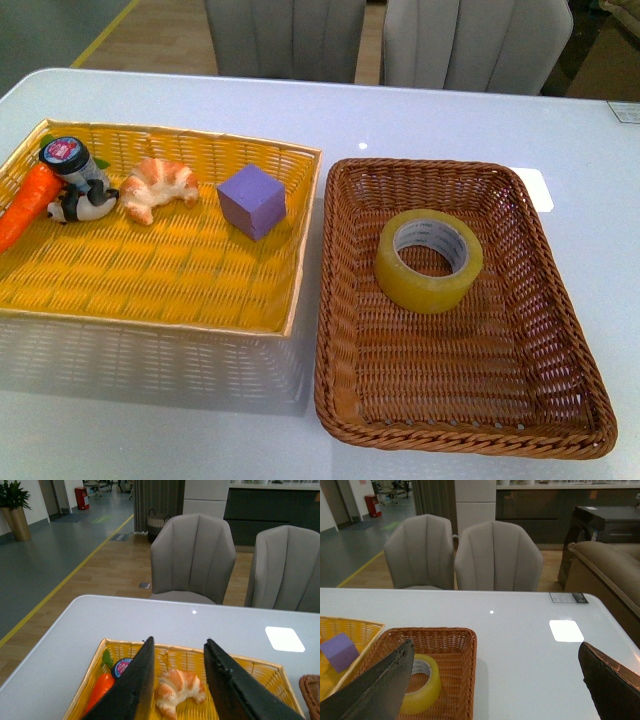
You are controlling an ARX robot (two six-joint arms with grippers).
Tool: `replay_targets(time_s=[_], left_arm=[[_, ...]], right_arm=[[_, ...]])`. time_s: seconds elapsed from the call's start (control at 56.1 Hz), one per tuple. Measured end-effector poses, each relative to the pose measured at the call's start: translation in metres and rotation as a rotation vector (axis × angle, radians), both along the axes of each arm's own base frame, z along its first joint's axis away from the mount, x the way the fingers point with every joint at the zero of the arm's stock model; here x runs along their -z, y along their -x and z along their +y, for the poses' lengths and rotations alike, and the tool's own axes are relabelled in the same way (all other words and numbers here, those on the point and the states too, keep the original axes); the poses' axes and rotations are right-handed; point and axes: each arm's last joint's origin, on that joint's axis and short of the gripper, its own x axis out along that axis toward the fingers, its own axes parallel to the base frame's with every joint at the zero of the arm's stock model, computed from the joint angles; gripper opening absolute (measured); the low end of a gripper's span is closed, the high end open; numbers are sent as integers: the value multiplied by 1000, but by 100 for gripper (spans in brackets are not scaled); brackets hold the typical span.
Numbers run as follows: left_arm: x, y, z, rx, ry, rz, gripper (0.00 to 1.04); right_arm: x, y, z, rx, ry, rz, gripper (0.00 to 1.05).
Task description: Move tape to another basket
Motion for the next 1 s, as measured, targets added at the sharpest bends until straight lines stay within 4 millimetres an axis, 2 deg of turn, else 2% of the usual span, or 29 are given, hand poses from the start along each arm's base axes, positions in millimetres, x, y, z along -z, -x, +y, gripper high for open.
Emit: replay_targets(time_s=[0.143, 0.25, 0.5, 0.999], left_arm=[[-1, 23, 6, 14, -1, -4, 1], [-1, 39, 14, 1, -8, -1, 2], [-1, 68, 15, 1, -8, 0, 2], [-3, 103, 15, 1, -8, -2, 2]], right_arm=[[0, 0, 0, 0, 0, 0, 96], [0, 0, 0, 1, 0, 0, 96], [0, 0, 0, 1, 0, 0, 96], [0, 0, 0, 0, 0, 0, 96]])
